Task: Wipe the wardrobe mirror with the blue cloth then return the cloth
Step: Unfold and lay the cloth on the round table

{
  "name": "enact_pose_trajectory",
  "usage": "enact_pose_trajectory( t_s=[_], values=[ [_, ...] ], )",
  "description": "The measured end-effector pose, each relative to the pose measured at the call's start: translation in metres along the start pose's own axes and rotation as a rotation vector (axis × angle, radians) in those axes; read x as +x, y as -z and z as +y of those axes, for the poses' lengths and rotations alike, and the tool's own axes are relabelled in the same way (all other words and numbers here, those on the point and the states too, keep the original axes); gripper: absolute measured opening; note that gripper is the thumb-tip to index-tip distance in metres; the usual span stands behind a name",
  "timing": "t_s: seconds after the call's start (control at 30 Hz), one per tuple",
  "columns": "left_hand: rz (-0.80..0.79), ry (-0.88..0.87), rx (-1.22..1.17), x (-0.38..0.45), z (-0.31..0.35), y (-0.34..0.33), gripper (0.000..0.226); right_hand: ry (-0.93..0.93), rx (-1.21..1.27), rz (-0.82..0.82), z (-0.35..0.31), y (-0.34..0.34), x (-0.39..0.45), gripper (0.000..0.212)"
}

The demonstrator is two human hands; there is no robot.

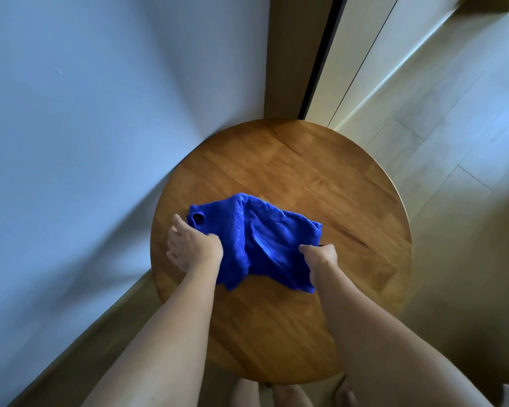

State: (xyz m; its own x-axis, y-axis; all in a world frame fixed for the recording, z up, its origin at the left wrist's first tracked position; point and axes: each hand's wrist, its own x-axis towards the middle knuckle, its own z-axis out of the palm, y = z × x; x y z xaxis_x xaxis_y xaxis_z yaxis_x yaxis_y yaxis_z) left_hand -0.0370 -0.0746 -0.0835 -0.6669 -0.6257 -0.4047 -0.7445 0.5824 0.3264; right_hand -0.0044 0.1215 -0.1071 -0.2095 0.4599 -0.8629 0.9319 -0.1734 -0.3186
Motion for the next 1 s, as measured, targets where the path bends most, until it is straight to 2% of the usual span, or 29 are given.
enact_pose_trajectory(
  t_s=[0.07,0.1,0.13,0.17,0.2,0.27,0.3,0.33,0.4,0.43,0.5,0.57,0.6,0.63,0.73,0.77,0.83,0.9,1.0],
  values=[
    [0.082,-0.212,0.086,-0.01,0.003,-0.003,0.059,0.025,0.01,-0.027,0.001,-0.004,-0.003,0.032],
    [0.079,-0.333,0.106,-0.017,0.006,-0.004,0.046,0.053,0.0,-0.024,0.0,-0.004,-0.005,0.029],
    [0.003,-0.427,0.107,-0.021,0.01,-0.007,0.028,0.089,-0.021,-0.016,-0.002,-0.003,-0.008,0.028],
    [-0.146,-0.467,0.09,-0.028,0.016,-0.007,0.015,0.12,-0.036,-0.013,-0.005,-0.001,-0.012,0.025],
    [-0.347,-0.459,0.053,-0.034,0.023,-0.009,0.017,0.142,-0.032,-0.034,-0.008,0.001,-0.017,0.02],
    [-0.774,-0.303,-0.109,-0.048,0.037,-0.011,0.037,0.127,0.075,-0.17,-0.017,0.004,-0.03,0.016],
    [-0.89,-0.204,-0.185,-0.056,0.043,-0.011,0.043,0.096,0.154,-0.276,-0.023,0.005,-0.035,0.017],
    [-0.919,-0.144,-0.255,-0.061,0.045,-0.013,0.048,0.079,0.226,-0.386,-0.028,0.006,-0.043,0.018],
    [-0.828,-0.107,-0.361,-0.061,0.043,-0.017,0.04,0.096,0.254,-0.513,-0.035,0.005,-0.051,0.023],
    [-0.753,-0.101,-0.384,-0.058,0.041,-0.016,0.034,0.13,0.218,-0.5,-0.037,0.004,-0.053,0.026],
    [-0.684,-0.037,-0.435,-0.047,0.037,-0.012,0.026,0.245,0.095,-0.355,-0.037,0.002,-0.055,0.032],
    [-0.727,0.053,-0.502,-0.04,0.035,-0.005,0.014,0.375,-0.083,-0.187,-0.033,0.003,-0.054,0.021],
    [-0.761,0.089,-0.523,-0.038,0.034,-0.001,0.012,0.414,-0.135,-0.193,-0.031,0.004,-0.056,0.013],
    [-0.804,0.12,-0.533,-0.036,0.034,0.002,0.012,0.416,-0.148,-0.264,-0.028,0.003,-0.059,0.011],
    [-0.894,0.175,-0.608,-0.036,0.038,0.012,0.022,0.338,-0.076,-0.474,-0.022,-0.007,-0.071,0.031],
    [-0.908,0.175,-0.645,-0.037,0.041,0.015,0.023,0.347,-0.045,-0.469,-0.021,-0.011,-0.072,0.034],
    [-0.935,0.1,-0.68,-0.039,0.045,0.024,0.023,0.422,-0.057,-0.355,-0.023,-0.017,-0.076,0.034],
    [-0.936,0.046,-0.67,-0.039,0.051,0.034,0.037,0.489,-0.073,-0.252,-0.029,-0.017,-0.08,0.039],
    [-0.822,-0.007,-0.627,-0.039,0.067,0.052,0.047,0.56,-0.046,-0.162,-0.044,-0.012,-0.09,0.031]
  ],
)
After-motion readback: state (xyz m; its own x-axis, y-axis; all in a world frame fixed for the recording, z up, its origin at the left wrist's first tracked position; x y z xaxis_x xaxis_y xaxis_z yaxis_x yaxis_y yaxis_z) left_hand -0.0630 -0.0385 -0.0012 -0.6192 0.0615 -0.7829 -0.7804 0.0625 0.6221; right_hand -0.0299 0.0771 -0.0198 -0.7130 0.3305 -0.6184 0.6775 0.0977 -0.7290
